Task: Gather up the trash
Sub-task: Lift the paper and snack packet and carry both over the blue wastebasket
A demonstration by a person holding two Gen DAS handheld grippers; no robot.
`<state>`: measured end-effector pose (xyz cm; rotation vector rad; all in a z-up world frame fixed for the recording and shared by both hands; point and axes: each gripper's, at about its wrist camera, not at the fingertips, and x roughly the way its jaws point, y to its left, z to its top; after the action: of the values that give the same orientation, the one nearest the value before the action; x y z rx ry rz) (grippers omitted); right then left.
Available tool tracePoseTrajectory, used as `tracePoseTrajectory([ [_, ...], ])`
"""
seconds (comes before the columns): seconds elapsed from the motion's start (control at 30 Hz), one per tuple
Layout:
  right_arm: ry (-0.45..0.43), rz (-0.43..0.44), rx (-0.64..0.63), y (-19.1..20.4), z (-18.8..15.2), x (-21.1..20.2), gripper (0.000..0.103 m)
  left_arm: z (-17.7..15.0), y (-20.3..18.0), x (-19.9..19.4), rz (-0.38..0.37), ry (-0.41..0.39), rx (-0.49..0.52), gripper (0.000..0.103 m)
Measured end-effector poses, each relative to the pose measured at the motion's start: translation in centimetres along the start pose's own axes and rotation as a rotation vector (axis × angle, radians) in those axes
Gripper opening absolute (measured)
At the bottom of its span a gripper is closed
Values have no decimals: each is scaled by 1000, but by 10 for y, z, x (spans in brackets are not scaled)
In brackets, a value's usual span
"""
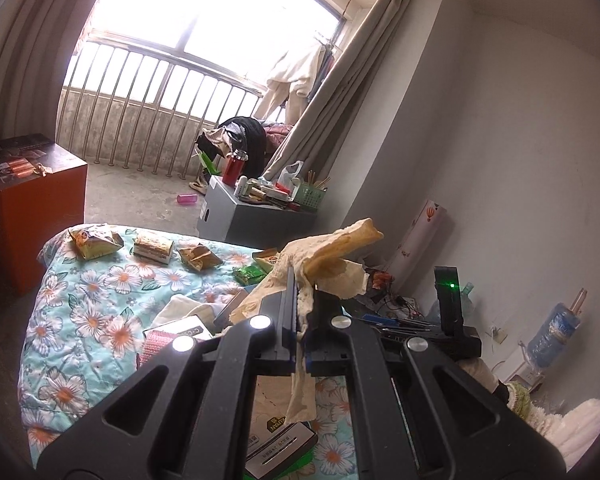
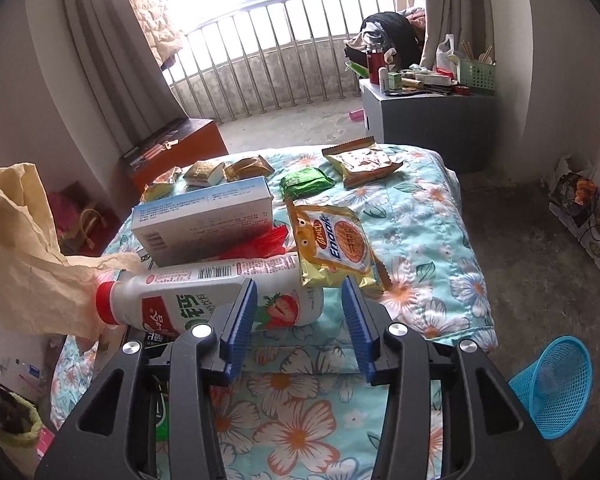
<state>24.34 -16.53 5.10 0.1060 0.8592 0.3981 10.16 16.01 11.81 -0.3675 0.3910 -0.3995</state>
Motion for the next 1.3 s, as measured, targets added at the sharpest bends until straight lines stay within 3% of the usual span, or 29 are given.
tracePoseTrajectory([
  [0.1,31,-3,5,6,14,24,46,0,10,2,0,6,-34,1],
  [0.33,161,-98,57,4,36,91,44,-2,30,6,10,12,-86,1],
  [0.4,171,-88,83,-1,36,98,19,-2,33,7,13,10,-91,1],
  [0.5,151,-56,130,-10,34,94,7,0,36,6,11,7,-93,1],
  [0.73,64,-25,210,-34,29,55,3,4,30,7,-28,3,-106,1],
  [0.93,-31,15,276,-65,21,-1,3,13,-1,7,-82,-3,-63,1],
  [1.1,-113,38,320,-88,7,-54,3,23,-32,22,-175,28,-57,1],
  [1.3,-182,30,380,-124,-22,-108,3,31,-68,71,-331,130,-109,1],
])
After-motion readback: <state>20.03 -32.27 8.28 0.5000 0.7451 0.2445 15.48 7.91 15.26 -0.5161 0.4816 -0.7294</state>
